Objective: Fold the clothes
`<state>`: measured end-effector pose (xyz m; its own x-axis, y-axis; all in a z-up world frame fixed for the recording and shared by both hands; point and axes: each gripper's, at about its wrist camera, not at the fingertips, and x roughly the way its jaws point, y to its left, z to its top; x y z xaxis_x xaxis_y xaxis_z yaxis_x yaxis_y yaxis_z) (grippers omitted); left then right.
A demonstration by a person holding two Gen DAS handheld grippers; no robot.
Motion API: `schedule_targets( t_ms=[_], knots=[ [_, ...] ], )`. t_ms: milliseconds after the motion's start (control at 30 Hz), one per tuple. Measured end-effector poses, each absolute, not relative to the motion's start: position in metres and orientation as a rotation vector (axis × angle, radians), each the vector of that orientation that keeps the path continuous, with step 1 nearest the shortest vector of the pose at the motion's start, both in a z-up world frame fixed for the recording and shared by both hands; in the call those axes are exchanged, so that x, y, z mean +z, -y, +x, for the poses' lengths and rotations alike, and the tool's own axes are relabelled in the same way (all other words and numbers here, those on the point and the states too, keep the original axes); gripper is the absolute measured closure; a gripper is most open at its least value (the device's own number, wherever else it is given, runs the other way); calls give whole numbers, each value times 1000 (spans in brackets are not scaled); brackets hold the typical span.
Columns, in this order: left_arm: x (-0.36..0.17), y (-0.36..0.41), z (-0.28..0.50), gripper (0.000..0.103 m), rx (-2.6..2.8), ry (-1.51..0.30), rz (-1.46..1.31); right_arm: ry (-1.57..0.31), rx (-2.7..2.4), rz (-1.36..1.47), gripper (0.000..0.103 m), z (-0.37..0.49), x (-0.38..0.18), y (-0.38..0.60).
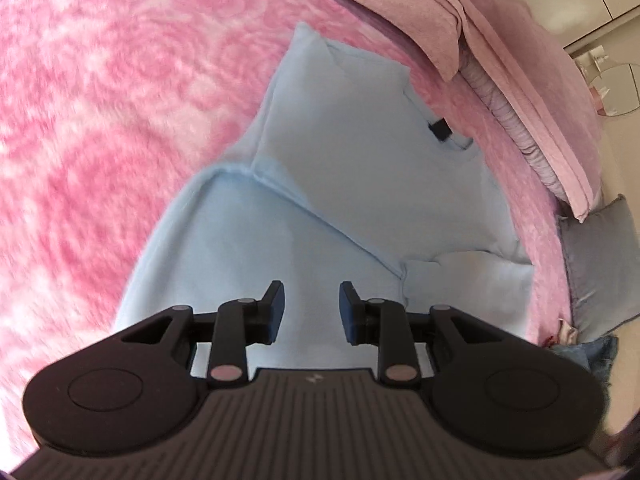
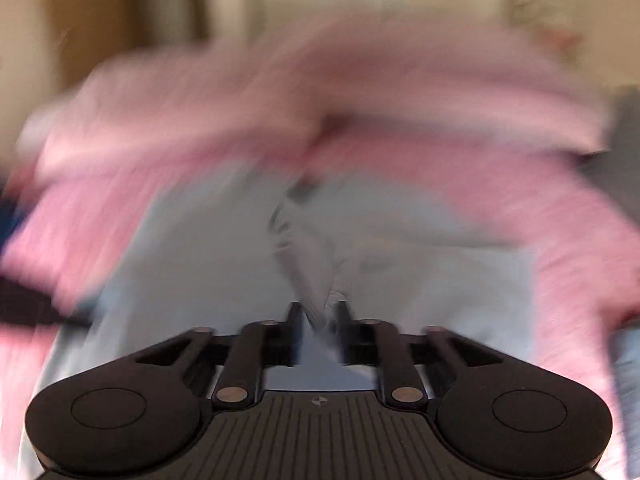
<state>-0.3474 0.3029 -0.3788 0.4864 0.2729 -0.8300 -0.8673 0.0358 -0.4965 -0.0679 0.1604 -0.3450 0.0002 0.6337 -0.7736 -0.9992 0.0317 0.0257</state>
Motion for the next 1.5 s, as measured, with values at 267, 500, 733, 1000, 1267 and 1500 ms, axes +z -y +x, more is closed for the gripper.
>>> schedule_targets(
  t_ms=[267,500,733,1000,1267,1500],
  knots=[
    [-406,-293,-300,74,782,-605,-1325,-872,1227,-801,55,-17,-379,-124],
    [-434,-301,-255,67,732,-599,-1372,-1128,879,-510,55,90,-383,-95],
    [-425,-316,-211,100,650,-611,-1245,-1219,800,-355,55,116,-384,-80],
    [-308,-362,-256,100,752,-413,-772,-990,955,-429,55,97,-364,-98],
    [-387,-387,-288,100,907,-619,-895,-853,1129,-508,55,83,-383,-156],
    [-370,-403,-299,100,926,-547,-814,-669,1102,-737,56,83,-413,-199]
  ],
)
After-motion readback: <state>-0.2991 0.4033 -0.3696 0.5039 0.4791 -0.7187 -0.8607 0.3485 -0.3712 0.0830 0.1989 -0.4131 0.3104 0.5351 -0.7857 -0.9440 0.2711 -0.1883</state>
